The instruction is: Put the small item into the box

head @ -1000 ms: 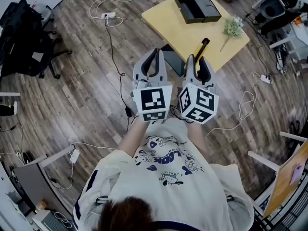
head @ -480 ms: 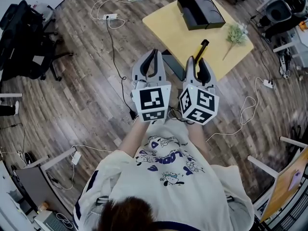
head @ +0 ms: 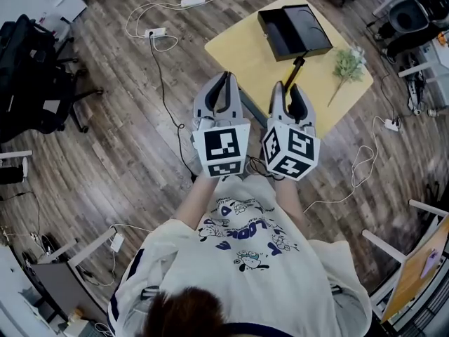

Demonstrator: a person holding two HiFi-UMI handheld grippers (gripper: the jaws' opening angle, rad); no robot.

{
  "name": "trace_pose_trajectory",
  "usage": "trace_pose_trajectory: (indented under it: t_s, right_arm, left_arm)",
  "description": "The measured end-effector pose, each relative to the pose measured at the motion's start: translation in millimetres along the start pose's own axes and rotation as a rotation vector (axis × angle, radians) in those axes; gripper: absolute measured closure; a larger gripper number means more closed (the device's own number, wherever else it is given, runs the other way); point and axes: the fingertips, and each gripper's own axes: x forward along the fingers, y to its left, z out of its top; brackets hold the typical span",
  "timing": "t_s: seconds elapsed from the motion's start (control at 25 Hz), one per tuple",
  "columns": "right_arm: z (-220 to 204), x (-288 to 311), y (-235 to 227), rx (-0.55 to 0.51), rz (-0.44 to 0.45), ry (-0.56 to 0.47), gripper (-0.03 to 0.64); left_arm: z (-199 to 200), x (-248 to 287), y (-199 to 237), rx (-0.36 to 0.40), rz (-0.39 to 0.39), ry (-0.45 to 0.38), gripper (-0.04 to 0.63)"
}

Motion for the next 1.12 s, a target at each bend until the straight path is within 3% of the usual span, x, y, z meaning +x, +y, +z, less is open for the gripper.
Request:
trace_pose_trajectory:
  t_s: [0.56, 1.12]
  right_arm:
    - [27, 114, -12, -0.001, -0.101, 0.02, 0.489]
    - [34, 159, -30, -0.011, -0.165, 0.051, 0.489]
  left_arm:
    - [15, 123, 41, -0.01, -0.081, 0.019, 0.575]
    - [8, 182, 42, -0.033, -0.148, 0.065, 0.575]
